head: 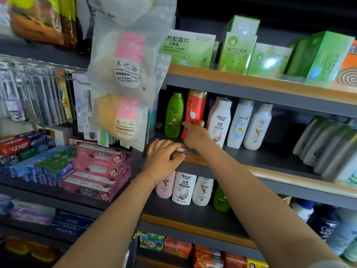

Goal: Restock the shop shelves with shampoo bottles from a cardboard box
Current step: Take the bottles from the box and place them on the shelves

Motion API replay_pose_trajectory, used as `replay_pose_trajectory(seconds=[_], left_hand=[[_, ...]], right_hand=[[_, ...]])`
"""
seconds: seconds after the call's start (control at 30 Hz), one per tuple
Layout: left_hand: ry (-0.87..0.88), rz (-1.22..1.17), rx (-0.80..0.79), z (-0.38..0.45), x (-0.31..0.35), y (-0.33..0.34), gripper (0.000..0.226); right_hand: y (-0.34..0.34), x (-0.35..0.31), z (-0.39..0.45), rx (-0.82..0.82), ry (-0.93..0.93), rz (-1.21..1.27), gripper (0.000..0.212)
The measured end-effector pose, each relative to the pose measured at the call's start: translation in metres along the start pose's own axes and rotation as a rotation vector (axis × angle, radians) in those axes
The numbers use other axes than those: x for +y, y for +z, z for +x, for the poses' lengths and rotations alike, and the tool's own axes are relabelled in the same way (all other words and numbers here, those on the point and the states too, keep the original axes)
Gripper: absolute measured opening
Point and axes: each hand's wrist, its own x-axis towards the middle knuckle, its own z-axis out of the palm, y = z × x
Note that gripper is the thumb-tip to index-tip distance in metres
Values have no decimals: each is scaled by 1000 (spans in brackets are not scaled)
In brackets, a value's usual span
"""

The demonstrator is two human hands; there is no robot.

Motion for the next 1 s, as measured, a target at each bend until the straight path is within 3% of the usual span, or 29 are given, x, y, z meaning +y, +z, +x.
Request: replay_pose_trajectory(seconds=[0.23, 0.43, 0.7, 0.83, 0.93, 1.0], left_hand=[[11, -5, 18, 0, -1, 1, 47], [11, -1, 32, -1, -2, 1, 32], [8, 1, -7, -1, 0, -1, 43], [1, -1, 1, -1, -1, 0, 38], [4, 11, -10, -1, 1, -1, 42], [26, 27, -1, -3, 1, -2, 43]], right_hand=[[5, -1, 8, 31, 11, 21, 62], [4, 2, 7, 62, 15, 29, 58], [2, 7, 7, 67, 23, 63, 55], [-6, 14, -4, 142, -44, 231, 59], [-8, 24, -32, 353, -138, 485, 39], [-8, 26, -60, 382, -188, 735, 22]])
